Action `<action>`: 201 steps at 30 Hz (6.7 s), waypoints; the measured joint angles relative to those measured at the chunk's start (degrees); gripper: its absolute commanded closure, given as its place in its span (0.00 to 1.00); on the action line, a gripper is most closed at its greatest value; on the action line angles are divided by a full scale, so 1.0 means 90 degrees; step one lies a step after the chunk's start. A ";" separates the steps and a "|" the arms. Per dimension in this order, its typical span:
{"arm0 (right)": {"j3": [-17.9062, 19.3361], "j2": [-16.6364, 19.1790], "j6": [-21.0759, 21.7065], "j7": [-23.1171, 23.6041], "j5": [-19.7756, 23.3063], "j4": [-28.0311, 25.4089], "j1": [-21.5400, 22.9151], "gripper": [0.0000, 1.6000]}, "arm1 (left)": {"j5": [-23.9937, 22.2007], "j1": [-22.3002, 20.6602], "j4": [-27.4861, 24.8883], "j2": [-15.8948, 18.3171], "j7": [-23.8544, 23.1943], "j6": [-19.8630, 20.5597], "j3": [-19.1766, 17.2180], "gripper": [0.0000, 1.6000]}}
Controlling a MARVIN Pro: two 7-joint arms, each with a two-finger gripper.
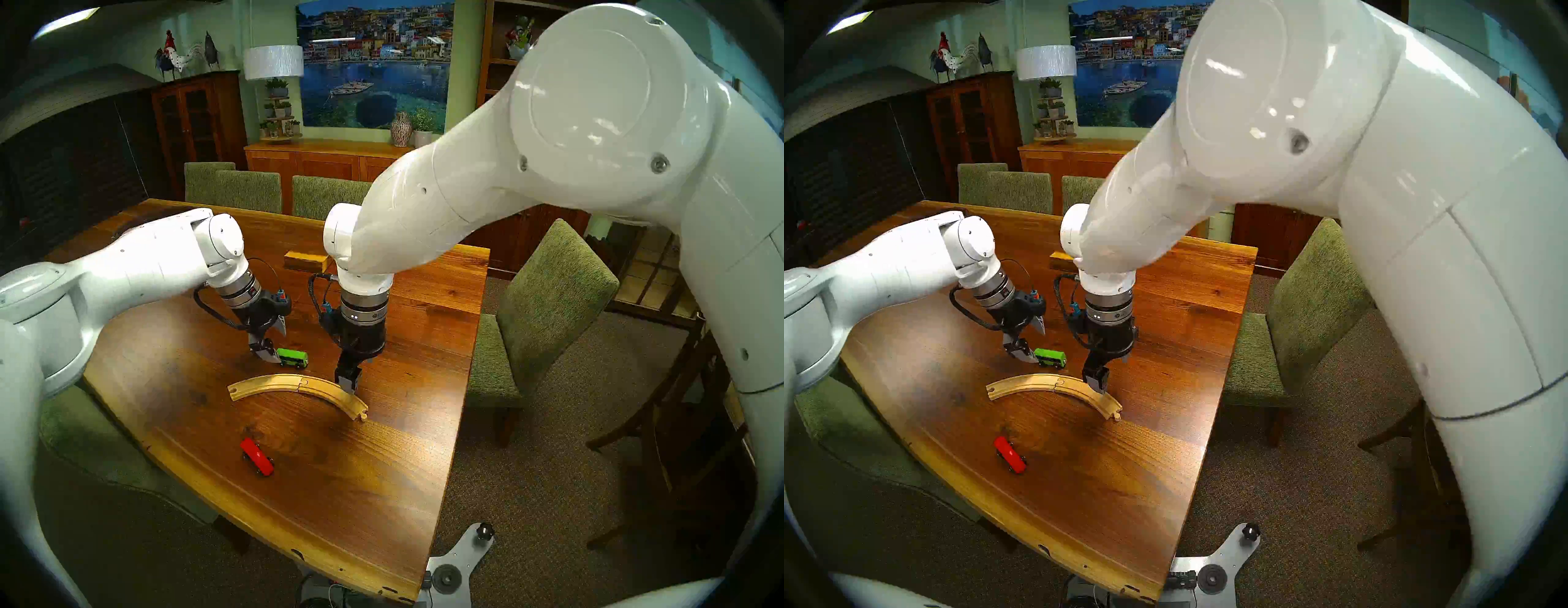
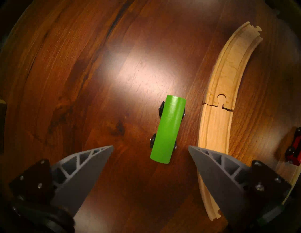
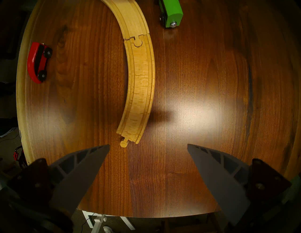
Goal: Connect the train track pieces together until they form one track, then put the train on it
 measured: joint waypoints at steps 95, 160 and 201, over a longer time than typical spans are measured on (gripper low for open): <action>0.0002 0.0006 0.0002 0.0024 -0.0038 -0.0004 0.0006 0.00 | -0.0167 0.0071 -0.4003 0.3121 0.0429 0.2749 -0.0122 1.00; 0.0003 0.0007 0.0002 0.0028 -0.0045 -0.0004 0.0006 0.00 | -0.0519 0.0230 -0.3194 0.2722 0.0330 0.2495 -0.0195 1.00; 0.0004 0.0008 0.0002 0.0030 -0.0048 -0.0005 0.0007 0.00 | -0.0498 0.0366 -0.3074 0.2544 0.0449 0.2416 -0.0124 0.00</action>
